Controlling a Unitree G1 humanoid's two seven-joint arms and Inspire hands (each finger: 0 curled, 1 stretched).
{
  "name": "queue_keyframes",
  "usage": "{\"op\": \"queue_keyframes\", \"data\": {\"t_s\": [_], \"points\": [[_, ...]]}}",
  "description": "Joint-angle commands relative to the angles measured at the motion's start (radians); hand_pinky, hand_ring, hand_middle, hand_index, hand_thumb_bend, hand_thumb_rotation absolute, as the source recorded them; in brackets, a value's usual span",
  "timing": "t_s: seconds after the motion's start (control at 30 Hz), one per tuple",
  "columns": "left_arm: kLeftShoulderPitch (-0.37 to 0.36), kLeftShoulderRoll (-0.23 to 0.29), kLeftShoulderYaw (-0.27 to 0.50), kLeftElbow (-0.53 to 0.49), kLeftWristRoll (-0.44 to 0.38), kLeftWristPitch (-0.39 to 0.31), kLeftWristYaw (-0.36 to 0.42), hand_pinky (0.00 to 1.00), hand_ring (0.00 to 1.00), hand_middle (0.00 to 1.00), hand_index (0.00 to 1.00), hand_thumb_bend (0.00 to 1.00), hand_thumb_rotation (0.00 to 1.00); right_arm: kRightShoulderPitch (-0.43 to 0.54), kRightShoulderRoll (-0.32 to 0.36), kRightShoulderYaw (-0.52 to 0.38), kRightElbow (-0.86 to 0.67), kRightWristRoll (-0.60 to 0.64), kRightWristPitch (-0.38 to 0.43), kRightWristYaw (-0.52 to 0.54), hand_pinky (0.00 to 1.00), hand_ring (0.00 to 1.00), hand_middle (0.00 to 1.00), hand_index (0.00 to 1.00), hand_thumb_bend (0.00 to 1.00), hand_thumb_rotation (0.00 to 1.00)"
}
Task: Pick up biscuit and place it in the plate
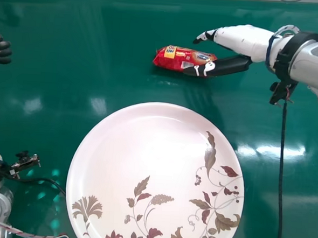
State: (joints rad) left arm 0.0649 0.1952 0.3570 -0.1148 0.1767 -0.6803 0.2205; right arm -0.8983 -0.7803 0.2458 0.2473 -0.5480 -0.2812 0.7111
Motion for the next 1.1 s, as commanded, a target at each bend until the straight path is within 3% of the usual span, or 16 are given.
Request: {"op": "queue_keyframes", "data": {"t_s": [0.0,0.4,0.93,1.07], "points": [[0.021,-0.008,0.006,-0.001,0.003,-0.008,0.005,0.58,0.64,0.67,0.7,0.43,0.69,-0.025,-0.012,0.017,0.016,-0.021,-0.013,-0.002,0.9,0.97,1.0,0.97,1.0,0.74],[0.024,-0.015,0.005,0.013,0.017,-0.023,0.013,0.58,0.65,0.67,0.7,0.43,0.68,-0.113,0.014,0.076,0.1,-0.077,0.02,0.042,0.94,1.0,1.0,0.99,1.0,0.66],[0.037,-0.046,-0.001,-0.04,0.027,0.011,0.01,0.59,0.65,0.67,0.7,0.48,0.7,-0.18,0.072,0.164,0.224,-0.165,-0.075,-0.008,0.88,0.97,1.0,0.98,1.0,0.69],[0.042,-0.052,-0.003,-0.063,0.027,0.029,0.005,0.6,0.64,0.67,0.7,0.45,0.69,-0.189,0.086,0.183,0.252,-0.193,-0.096,-0.046,0.84,0.95,0.97,0.96,1.0,0.68]]}}
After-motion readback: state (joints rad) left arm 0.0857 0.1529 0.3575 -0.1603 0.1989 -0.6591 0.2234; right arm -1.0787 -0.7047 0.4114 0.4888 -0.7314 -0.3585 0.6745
